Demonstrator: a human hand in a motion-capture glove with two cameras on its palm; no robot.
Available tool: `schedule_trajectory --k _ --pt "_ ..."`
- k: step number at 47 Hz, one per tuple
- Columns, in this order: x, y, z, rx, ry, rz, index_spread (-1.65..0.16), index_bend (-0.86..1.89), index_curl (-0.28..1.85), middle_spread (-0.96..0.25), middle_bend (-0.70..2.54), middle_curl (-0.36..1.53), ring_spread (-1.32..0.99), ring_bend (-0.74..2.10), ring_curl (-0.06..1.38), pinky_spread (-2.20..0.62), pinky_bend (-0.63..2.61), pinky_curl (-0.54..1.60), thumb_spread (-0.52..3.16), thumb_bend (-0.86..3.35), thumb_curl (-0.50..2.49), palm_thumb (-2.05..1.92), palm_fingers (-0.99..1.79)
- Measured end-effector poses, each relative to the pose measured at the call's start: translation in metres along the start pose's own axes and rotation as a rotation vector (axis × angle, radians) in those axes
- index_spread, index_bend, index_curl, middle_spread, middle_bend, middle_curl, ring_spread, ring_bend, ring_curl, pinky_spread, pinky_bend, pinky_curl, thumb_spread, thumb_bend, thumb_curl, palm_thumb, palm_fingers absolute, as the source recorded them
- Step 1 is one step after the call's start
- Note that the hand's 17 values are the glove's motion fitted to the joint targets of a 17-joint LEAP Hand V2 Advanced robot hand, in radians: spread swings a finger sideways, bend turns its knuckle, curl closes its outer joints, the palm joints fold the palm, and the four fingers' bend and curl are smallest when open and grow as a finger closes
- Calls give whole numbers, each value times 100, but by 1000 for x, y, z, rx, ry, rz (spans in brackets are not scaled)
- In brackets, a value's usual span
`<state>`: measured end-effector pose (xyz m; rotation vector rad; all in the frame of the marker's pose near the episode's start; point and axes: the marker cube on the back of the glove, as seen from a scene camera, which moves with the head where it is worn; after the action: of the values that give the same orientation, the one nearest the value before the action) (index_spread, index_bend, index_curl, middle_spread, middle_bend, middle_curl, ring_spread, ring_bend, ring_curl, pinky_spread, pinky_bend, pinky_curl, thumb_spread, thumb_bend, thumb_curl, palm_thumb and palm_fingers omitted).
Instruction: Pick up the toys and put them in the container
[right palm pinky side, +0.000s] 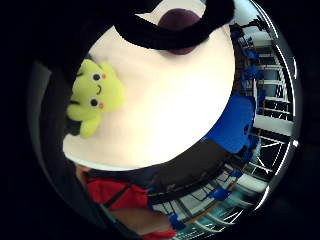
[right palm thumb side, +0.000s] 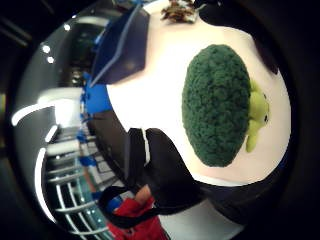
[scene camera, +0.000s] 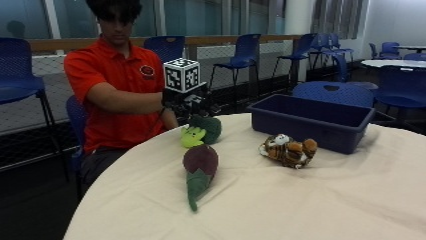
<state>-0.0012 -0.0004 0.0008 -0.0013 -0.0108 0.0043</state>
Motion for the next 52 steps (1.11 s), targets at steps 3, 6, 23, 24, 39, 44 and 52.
schedule_trajectory --k 3,6,23,24,39,44,52 --pt "-1 0 1 -1 -5 0 -18 24 7 -6 15 4 -2 13 0 2 49 12 57 -5 1 -7 5" --pt "-1 0 2 -3 -12 -3 -23 25 11 -7 16 6 -3 15 1 3 55 16 73 -5 3 -7 2" --pt "-4 -11 20 -19 -58 -23 -33 23 22 -9 15 15 -2 16 5 8 77 27 106 -6 10 -8 -6" --pt "-4 -12 23 -22 -65 -28 -33 23 22 -9 15 15 -2 16 5 8 79 28 107 -6 11 -8 -6" --pt "-13 -27 67 -197 88 -23 -35 13 24 -7 12 16 1 17 8 12 113 38 108 -4 16 -4 -13" --pt "-16 -25 72 -255 179 -33 -35 8 22 -6 11 16 1 28 12 8 120 40 110 -2 19 0 -11" --pt "-14 -27 72 -276 172 -42 -36 9 18 -5 13 16 -1 58 21 4 121 40 116 0 24 7 -5"
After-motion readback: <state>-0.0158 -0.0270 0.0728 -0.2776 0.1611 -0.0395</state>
